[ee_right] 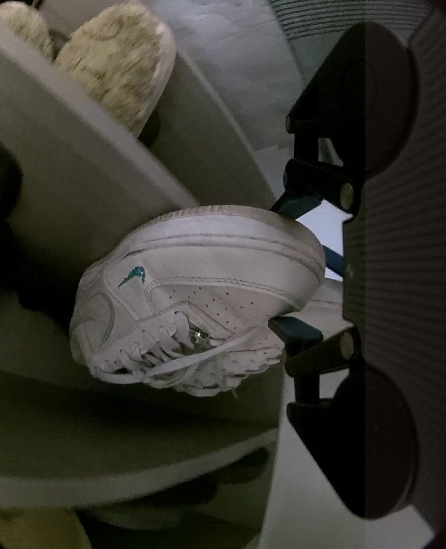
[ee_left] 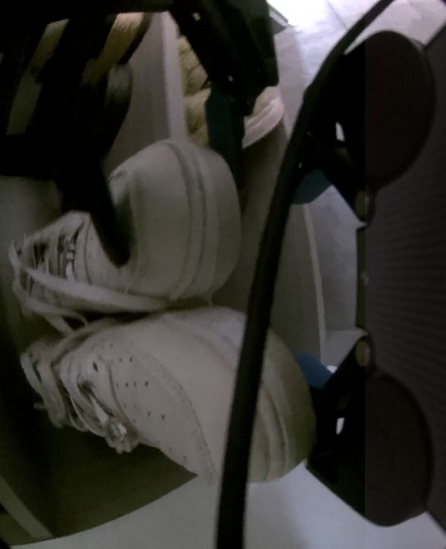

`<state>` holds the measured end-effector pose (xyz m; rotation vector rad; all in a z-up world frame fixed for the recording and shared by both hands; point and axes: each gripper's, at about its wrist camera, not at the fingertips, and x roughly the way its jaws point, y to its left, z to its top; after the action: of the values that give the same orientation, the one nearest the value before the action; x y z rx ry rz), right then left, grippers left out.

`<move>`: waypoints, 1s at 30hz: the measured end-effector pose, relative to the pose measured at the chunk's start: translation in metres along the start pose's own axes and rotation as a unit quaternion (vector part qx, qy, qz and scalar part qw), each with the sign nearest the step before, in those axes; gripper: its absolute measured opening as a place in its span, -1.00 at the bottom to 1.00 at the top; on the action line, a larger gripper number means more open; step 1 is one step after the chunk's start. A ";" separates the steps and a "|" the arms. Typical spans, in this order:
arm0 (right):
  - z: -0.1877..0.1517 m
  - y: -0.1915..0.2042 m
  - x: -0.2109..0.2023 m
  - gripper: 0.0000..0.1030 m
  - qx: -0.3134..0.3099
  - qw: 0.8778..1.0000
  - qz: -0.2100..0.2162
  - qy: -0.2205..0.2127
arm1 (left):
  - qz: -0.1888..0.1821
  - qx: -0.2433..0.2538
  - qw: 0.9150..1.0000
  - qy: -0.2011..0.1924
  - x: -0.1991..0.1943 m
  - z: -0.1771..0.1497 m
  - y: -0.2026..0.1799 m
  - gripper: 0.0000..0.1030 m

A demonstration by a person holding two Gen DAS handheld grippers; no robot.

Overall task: Organize scattered shoes
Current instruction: 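Grasp one white sneaker with the right tool and lift it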

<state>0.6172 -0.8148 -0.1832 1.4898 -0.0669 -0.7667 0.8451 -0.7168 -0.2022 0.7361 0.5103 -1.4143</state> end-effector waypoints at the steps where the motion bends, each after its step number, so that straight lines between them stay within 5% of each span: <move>1: 0.002 0.001 0.004 0.26 -0.001 1.000 0.001 0.001 | 0.006 -0.003 1.000 0.006 0.006 0.004 0.002 0.82; 9: -0.003 0.007 0.013 0.32 -0.023 1.000 -0.001 0.021 | 0.027 0.042 0.998 0.024 0.018 0.002 -0.001 0.85; 16: -0.024 0.016 -0.009 0.31 -0.051 0.998 -0.008 0.021 | -0.011 0.085 0.996 0.037 -0.018 -0.035 -0.017 0.85; 24: -0.075 0.010 -0.026 0.31 -0.087 0.994 -0.063 0.013 | -0.067 0.102 0.990 0.069 -0.092 -0.085 -0.042 0.87; 30: -0.111 0.007 -0.053 0.31 -0.134 0.981 -0.140 0.007 | -0.151 0.129 0.976 0.087 -0.189 -0.106 -0.074 0.87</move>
<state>0.6338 -0.6931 -0.1691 1.2595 0.2532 -0.9523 0.7630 -0.5091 -0.1516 1.0297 0.5990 -1.7304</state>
